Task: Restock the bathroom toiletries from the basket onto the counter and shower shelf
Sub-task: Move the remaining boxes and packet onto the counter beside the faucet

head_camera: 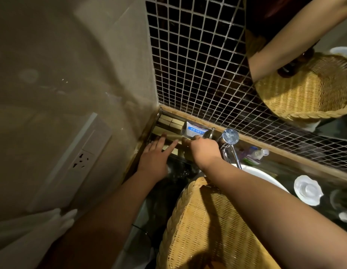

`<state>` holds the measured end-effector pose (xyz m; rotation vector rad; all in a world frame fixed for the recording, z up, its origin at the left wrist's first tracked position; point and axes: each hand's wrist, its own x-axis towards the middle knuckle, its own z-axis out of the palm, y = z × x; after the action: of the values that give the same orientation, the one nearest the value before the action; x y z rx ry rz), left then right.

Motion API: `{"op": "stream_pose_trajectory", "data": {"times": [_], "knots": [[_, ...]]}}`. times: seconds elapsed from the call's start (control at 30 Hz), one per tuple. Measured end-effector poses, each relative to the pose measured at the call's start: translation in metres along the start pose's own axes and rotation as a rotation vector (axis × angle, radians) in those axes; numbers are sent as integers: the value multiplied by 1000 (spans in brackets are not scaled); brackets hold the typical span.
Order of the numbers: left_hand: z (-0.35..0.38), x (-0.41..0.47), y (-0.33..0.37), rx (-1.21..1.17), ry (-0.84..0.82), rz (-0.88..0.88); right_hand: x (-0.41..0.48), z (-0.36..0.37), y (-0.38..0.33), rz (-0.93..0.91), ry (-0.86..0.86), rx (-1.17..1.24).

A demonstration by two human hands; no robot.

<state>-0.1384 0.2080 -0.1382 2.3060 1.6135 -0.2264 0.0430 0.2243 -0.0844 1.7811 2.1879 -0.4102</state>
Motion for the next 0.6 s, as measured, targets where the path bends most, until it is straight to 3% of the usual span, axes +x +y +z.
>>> {"op": "stream_pose_trajectory", "data": {"times": [0.33,0.6], "knots": [[11,6,-8,11,-35,-19,2,14,-5,9,-3,37],[17,12,-9,33,-71,-16,-4,24,-47,100,-381,186]]}}
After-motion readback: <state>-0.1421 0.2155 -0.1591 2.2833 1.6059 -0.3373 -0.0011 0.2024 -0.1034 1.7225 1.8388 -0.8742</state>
